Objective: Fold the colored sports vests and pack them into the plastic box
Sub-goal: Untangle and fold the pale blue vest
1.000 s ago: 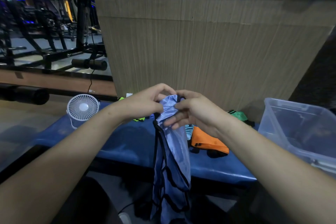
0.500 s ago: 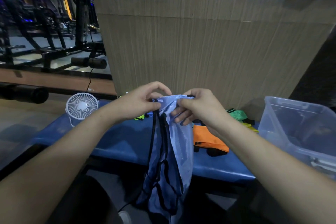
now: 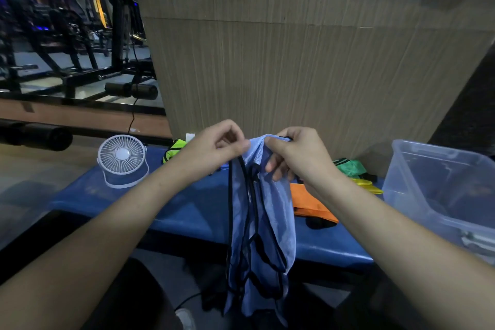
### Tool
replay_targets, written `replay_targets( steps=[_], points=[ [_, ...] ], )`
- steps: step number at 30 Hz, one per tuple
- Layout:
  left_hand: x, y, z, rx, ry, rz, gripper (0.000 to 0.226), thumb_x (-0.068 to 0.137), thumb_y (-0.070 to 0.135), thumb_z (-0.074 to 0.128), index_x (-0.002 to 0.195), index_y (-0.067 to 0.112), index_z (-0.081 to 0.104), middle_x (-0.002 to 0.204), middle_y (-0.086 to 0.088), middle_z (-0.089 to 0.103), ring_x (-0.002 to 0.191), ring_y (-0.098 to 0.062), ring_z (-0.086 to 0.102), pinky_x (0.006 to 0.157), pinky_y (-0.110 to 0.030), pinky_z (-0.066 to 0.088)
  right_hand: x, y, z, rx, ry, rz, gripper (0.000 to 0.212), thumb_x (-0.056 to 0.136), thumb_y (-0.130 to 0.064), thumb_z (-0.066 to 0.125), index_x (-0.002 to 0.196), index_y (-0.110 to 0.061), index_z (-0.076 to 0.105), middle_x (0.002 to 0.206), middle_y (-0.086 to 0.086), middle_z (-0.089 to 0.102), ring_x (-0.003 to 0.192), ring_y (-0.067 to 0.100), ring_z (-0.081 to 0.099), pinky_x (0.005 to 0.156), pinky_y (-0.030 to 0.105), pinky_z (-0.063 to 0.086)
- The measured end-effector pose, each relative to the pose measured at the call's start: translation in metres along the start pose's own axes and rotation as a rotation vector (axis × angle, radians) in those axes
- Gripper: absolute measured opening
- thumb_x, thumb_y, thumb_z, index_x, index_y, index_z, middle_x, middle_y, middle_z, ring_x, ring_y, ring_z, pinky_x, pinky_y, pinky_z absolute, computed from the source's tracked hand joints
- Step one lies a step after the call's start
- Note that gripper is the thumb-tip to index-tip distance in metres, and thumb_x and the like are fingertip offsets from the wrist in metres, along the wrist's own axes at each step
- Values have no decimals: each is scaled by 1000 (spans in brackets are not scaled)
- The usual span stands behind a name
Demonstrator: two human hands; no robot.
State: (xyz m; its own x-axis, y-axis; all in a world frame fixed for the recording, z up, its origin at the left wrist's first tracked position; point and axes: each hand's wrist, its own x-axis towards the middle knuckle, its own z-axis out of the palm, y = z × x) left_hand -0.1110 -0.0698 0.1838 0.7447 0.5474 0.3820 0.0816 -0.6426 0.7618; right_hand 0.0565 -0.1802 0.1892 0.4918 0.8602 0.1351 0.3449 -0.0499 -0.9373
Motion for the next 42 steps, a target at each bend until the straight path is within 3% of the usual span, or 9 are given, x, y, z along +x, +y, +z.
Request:
replay_targets(
  steps=[4, 8, 11, 14, 26, 29, 32, 37, 42],
  points=[
    [0, 5, 21, 237, -1, -39, 52, 66, 67, 73, 88, 25, 51, 76, 2, 58, 68, -15, 50, 65, -32, 40, 2, 4, 6, -42, 20, 10, 20, 91, -18, 60, 95, 1, 61, 58, 12, 69, 43, 25, 62, 39, 23, 32],
    [3, 4, 37, 381, 149, -48, 42, 72, 57, 76, 78, 25, 48, 70, 12, 52, 65, -4, 47, 62, -32, 41, 3, 7, 8, -61, 26, -17, 19, 91, -19, 62, 93, 0, 62, 60, 13, 71, 45, 27, 65, 39, 23, 32],
    [4, 2, 31, 456, 64, -30, 25, 81, 42, 74, 77, 26, 55, 79, 10, 57, 75, -6, 57, 64, -29, 44, 2, 8, 2, -88, 29, -38, 15, 91, -19, 62, 90, -4, 62, 63, 11, 73, 47, 29, 66, 38, 21, 32],
    [5, 3, 20, 498, 82, -36, 8, 82, 18, 69, 79, 21, 62, 67, 13, 57, 65, 4, 55, 58, -20, 37, -1, 7, -4, -127, 20, -50, 16, 92, -21, 66, 84, -8, 63, 60, 10, 71, 47, 29, 66, 37, 16, 34],
    [12, 15, -14, 334, 85, -13, 16, 82, 9, 73, 77, 24, 70, 67, 6, 68, 58, -3, 55, 62, -26, 46, 7, 16, -27, -582, -45, -254, 24, 84, -38, 74, 79, -25, 55, 54, -8, 67, 47, 18, 63, 64, 38, 56],
    [13, 18, -18, 290, 52, 9, 15, 84, 8, 72, 81, 22, 72, 72, 0, 69, 65, -12, 57, 63, -31, 46, 9, 20, -28, -567, -11, -377, 25, 80, -42, 74, 73, -26, 56, 64, -7, 63, 67, 17, 61, 67, 42, 56],
    [13, 22, -18, 265, 61, 33, 17, 86, 5, 70, 82, 21, 71, 68, 2, 65, 61, -9, 51, 58, -26, 39, 7, 18, -25, -512, -51, -504, 36, 83, -31, 75, 65, -12, 51, 71, 1, 50, 65, 15, 49, 64, 37, 43],
    [17, 20, -26, 246, 26, 42, 22, 87, 0, 70, 92, 20, 65, 81, 5, 64, 65, -4, 50, 63, -18, 40, 8, 14, -28, -164, -161, -379, 41, 89, -18, 73, 65, -2, 45, 60, 7, 42, 56, 15, 41, 55, 35, 34],
    [17, 18, -24, 215, -40, -2, 35, 88, -7, 59, 111, 19, 63, 90, 8, 61, 73, -7, 53, 68, -21, 43, 11, 2, -30, -109, -138, -402, 41, 85, -9, 77, 69, -14, 40, 64, 7, 40, 61, 15, 35, 56, 31, 27]
  ],
)
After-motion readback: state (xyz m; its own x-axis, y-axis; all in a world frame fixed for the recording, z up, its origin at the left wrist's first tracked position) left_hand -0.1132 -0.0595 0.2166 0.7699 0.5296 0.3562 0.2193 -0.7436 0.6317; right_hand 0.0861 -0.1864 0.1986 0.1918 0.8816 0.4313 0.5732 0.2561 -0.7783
